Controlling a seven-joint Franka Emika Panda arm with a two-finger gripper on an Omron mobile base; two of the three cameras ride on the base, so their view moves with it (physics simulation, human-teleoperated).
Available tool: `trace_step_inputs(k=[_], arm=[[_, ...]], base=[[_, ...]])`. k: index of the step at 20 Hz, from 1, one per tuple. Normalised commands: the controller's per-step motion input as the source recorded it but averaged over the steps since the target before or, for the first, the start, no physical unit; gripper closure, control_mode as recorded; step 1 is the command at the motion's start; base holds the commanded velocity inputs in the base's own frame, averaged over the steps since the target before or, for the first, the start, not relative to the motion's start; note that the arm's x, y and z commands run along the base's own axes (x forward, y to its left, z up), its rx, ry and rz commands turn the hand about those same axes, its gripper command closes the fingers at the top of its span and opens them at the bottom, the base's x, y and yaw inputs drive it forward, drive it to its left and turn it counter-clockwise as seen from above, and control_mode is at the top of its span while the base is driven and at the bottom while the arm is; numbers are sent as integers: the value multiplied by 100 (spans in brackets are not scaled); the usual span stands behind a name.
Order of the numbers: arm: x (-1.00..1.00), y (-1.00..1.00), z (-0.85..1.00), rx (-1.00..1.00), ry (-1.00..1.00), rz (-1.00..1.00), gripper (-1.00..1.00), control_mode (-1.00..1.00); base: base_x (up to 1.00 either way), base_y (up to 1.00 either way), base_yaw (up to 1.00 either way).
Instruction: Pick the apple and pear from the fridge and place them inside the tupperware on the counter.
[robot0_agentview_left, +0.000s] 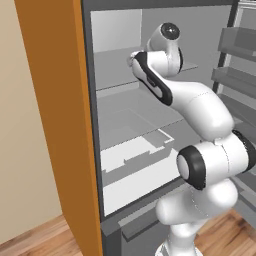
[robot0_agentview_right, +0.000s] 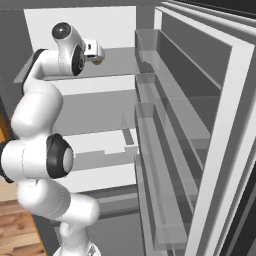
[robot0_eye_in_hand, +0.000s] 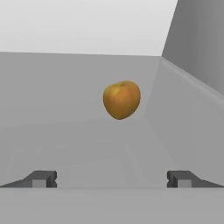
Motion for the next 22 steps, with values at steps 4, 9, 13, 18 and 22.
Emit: trace_step_inputs(k=[4, 9, 13, 18, 22], arm=[[29, 0, -2, 0, 0, 0, -100, -100], [28, 0, -1, 0, 0, 0, -100, -100], [29, 1, -2, 0, 0, 0, -100, -100], [26, 4, -7, 0, 2, 0, -100, -100], [29, 4, -9, 0, 8, 0, -100, -100]], base=[[0, 0, 0], [0, 0, 0], [0, 0, 0], [0, 0, 0], [0, 0, 0]])
